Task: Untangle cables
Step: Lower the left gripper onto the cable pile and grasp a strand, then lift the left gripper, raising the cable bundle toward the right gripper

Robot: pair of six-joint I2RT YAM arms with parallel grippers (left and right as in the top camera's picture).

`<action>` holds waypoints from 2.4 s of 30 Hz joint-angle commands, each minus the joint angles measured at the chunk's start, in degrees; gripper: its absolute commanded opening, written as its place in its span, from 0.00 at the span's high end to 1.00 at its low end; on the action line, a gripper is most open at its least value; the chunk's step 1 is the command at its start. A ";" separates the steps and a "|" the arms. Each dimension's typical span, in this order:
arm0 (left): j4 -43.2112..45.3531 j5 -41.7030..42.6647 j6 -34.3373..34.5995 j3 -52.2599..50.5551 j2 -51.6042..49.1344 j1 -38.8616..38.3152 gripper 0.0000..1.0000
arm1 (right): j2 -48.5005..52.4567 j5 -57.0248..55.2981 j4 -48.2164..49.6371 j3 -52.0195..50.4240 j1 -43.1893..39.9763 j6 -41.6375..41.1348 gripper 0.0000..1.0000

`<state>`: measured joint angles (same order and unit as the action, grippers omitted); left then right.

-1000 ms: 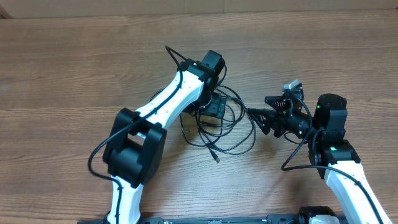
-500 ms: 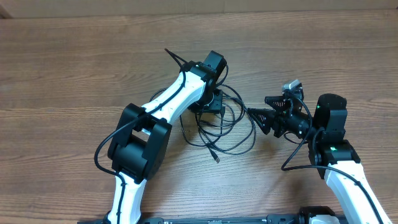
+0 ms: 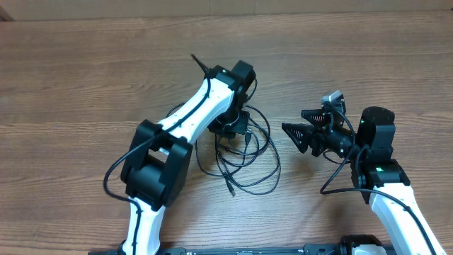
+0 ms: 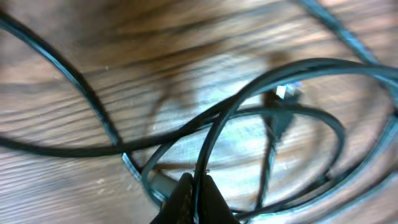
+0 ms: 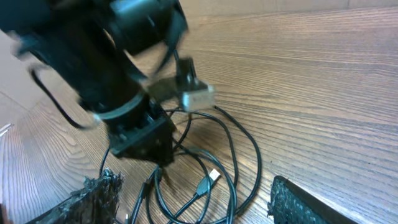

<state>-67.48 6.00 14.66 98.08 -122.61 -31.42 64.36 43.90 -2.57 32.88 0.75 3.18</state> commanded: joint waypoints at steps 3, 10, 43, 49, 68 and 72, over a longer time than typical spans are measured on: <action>-2.45 3.08 -15.82 7.56 13.97 -0.04 0.96 | -0.02 3.74 1.42 0.52 -0.17 -0.37 0.24; -2.99 4.11 -20.92 11.76 28.59 0.04 0.96 | -0.11 9.99 4.63 0.52 -0.20 -0.33 0.24; -2.60 17.49 -18.49 12.66 38.91 -0.09 0.96 | -0.09 26.95 24.41 0.52 -0.13 -7.89 0.19; -2.36 23.98 -18.49 12.66 36.65 -0.11 0.96 | -0.09 26.71 24.41 0.52 -0.13 -7.85 0.14; -2.12 32.98 -18.45 12.66 35.50 -0.11 0.96 | -0.04 19.74 24.81 0.52 -0.13 -7.26 0.45; -1.97 33.59 -17.00 12.66 35.50 -0.11 0.96 | -0.04 19.78 24.76 0.52 -0.13 -7.26 0.66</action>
<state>-69.95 36.40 -4.19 109.89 -87.39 -31.42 64.36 64.49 21.76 32.88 0.78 -4.43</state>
